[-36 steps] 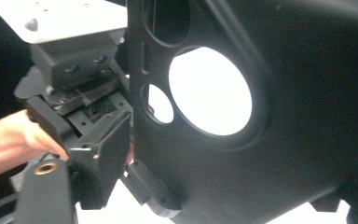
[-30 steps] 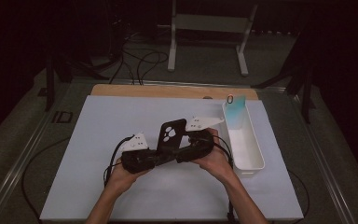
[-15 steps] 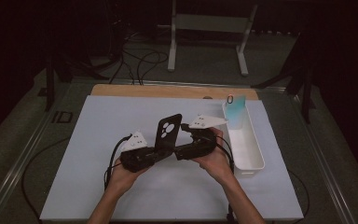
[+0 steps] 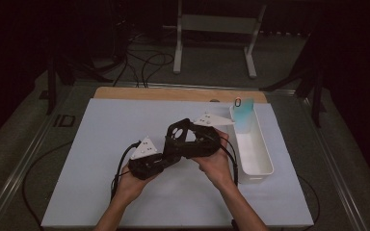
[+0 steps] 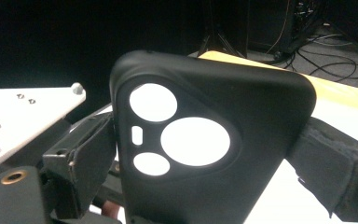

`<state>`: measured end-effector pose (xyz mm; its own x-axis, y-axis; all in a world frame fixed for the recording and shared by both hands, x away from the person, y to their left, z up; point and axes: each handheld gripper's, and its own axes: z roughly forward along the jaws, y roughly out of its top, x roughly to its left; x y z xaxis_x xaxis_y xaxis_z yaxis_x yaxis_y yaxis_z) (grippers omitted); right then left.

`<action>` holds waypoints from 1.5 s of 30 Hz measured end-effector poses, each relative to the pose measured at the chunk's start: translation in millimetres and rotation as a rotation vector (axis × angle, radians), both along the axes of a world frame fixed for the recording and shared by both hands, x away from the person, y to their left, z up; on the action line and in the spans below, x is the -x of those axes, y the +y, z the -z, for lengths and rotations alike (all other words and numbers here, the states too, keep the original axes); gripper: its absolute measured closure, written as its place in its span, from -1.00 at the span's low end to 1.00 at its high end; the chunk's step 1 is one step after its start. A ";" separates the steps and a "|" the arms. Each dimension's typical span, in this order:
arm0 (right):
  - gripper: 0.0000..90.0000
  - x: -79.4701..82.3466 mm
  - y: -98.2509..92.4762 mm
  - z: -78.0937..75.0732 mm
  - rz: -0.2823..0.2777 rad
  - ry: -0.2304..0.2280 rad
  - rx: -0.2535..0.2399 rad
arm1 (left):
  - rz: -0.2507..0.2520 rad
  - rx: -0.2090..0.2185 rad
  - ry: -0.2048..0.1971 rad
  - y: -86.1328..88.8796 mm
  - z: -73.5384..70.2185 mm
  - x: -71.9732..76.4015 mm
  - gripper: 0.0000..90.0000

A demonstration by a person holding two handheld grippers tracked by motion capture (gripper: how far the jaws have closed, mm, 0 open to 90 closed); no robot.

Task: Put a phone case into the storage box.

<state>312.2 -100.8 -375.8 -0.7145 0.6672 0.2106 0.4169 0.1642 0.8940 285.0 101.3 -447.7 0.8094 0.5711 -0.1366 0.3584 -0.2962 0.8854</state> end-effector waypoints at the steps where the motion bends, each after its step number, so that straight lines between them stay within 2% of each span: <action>1: -0.77 -0.3 0.7 0.2 0.007 0.005 -0.005 | -0.004 0.001 -0.003 -0.7 0.3 0.3 0.88; 7: -0.76 -2.4 5.1 3.0 0.026 0.003 -0.030 | 0.007 -0.004 -0.003 -7.2 1.3 3.0 0.87; 13: -0.72 0.2 5.7 2.8 0.015 -0.019 -0.028 | 0.011 -0.007 -0.005 -7.5 1.1 3.5 0.85; 15: -0.71 0.8 5.9 2.7 0.005 -0.027 -0.017 | 0.023 -0.006 -0.003 -8.5 1.7 3.8 0.77; 17: -0.70 1.9 7.0 2.7 -0.001 -0.031 -0.003 | 0.038 0.002 0.000 -8.8 1.3 3.9 0.58; 21: -0.70 2.3 7.9 3.8 -0.010 -0.028 -0.002 | 0.022 0.002 -0.004 -8.9 0.2 4.4 -0.03; 22: -0.70 2.3 8.2 4.4 -0.009 -0.027 -0.004 | -0.008 -0.006 -0.016 -8.5 -0.5 5.0 -0.03; 23: -0.70 2.0 8.3 5.1 -0.010 -0.026 -0.004 | -0.025 -0.009 -0.018 -8.0 -0.9 5.2 -0.26; 25: -0.70 1.7 7.6 5.8 -0.002 -0.027 -0.005 | -0.063 -0.006 -0.021 -5.4 -1.8 4.9 -0.58; 29: -0.70 1.4 5.6 5.9 0.016 -0.029 -0.013 | -0.118 0.019 -0.027 3.2 -3.7 5.2 -0.85; 31: -0.70 -0.5 2.2 6.6 0.025 -0.031 -0.018 | -0.127 0.006 -0.039 8.3 -3.9 6.1 -1.00; 32: -0.70 -0.9 1.2 6.7 0.031 -0.028 -0.020 | -0.158 -0.009 -0.055 13.9 -3.4 7.7 -1.00; 35: -0.71 -1.6 -0.9 6.7 0.040 -0.029 -0.023 | -0.188 -0.006 -0.072 20.8 -1.8 9.3 -1.00; 36: -0.71 -2.2 -3.6 5.9 0.049 -0.032 -0.026 | -0.229 -0.008 -0.100 28.8 0.8 11.4 -1.00; 37: -0.71 -2.2 -3.6 5.9 0.049 -0.032 -0.026 | -0.229 -0.008 -0.100 28.8 0.8 11.4 -1.00; 40: -0.71 -3.4 -8.1 4.3 0.057 -0.033 -0.029 | -0.287 0.027 -0.137 46.4 7.0 16.2 -1.00; 41: -0.71 -4.0 -10.0 3.8 0.061 -0.039 -0.021 | -0.325 0.033 -0.157 56.9 10.8 19.1 -1.00; 42: -0.71 -4.0 -10.0 3.8 0.061 -0.039 -0.021 | -0.325 0.033 -0.157 56.9 10.8 19.1 -1.00; 45: -0.71 -4.4 -11.1 3.9 0.062 -0.043 -0.015 | -0.400 0.036 -0.191 73.7 18.1 24.2 -1.00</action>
